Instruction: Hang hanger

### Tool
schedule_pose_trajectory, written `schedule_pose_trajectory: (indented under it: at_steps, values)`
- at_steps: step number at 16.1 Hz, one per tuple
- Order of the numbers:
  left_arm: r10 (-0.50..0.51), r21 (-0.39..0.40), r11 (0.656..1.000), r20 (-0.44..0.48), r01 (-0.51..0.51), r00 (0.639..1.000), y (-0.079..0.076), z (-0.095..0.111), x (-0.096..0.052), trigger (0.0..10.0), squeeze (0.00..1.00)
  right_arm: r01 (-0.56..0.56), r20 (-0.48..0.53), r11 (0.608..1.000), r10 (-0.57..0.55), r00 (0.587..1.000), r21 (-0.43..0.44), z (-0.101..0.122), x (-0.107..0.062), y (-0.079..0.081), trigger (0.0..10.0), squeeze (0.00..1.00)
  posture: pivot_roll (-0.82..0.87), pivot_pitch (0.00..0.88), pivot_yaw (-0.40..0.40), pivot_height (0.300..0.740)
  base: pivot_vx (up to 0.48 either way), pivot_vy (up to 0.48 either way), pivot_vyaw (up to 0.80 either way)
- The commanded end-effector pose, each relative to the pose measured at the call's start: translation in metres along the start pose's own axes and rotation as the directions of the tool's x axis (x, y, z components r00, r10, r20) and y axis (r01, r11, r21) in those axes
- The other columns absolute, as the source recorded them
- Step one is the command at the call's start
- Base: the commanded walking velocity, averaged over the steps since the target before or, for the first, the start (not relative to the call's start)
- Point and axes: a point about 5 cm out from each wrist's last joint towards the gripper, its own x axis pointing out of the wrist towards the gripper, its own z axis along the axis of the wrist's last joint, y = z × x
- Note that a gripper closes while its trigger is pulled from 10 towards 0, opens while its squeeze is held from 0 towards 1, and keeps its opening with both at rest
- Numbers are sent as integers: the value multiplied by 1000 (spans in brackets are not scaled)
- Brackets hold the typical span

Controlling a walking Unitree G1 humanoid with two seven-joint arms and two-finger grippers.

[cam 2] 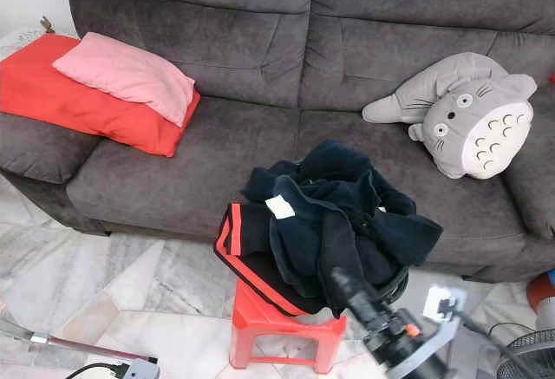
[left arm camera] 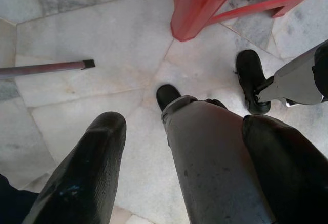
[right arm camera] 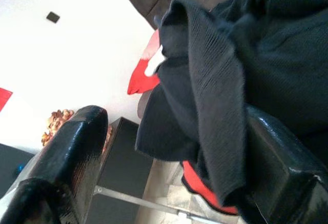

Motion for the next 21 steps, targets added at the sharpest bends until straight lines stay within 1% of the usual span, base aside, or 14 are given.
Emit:
schedule_pose_trajectory:
  at_steps: [1,5,7,9,10,11,12,15,18,21]
  values:
    - [-3,-3,1000,-69,3,998,-1,-19,-5,10000,0,8,14,1000,-8,1000,4,7,-6,-3,10000,0,-179,167,-5,740,0,0,0]
    - [-5,1,1000,-68,5,998,-1,-18,-5,10000,0,14,-6,1000,-14,1000,16,11,-6,-8,10000,0,-180,167,-3,740,0,0,0]
    - [-3,2,1000,-68,3,998,0,-19,-5,10000,0,18,-55,999,-16,998,42,9,-5,-15,10000,0,-185,164,-2,740,0,0,0]
    - [-4,2,1000,-67,4,998,0,-18,-5,10000,0,17,-70,998,-12,997,65,13,-4,-19,10000,0,-182,170,0,740,0,0,0]
    - [0,-2,1000,-66,-1,998,1,-18,-5,10000,0,32,-45,997,-28,999,74,24,-4,-25,10000,0,-178,166,-3,740,0,0,0]
    - [2,-1,1000,-66,-2,998,1,-18,-5,10000,0,44,-34,997,-42,999,68,29,-4,-28,10000,0,-178,166,-3,740,0,0,0]
    - [4,-1,1000,-67,-4,998,1,-18,-5,10000,0,54,-15,997,-53,998,61,39,-5,-32,10000,0,-177,153,-1,740,0,0,0]
    - [1,1,1000,-72,-1,997,1,-19,-5,10000,0,56,-26,997,-54,998,56,49,-6,-37,10000,0,-174,142,-1,740,0,0,0]
    - [3,0,1000,-70,-3,998,1,-18,-5,10000,0,47,-74,997,-43,996,56,50,-2,-39,10000,0,-162,145,-2,740,0,0,0]
    - [7,-5,1000,-69,-8,998,1,-18,-5,10000,0,22,-97,996,-14,995,89,41,7,-37,10000,0,-152,154,-3,740,0,0,0]
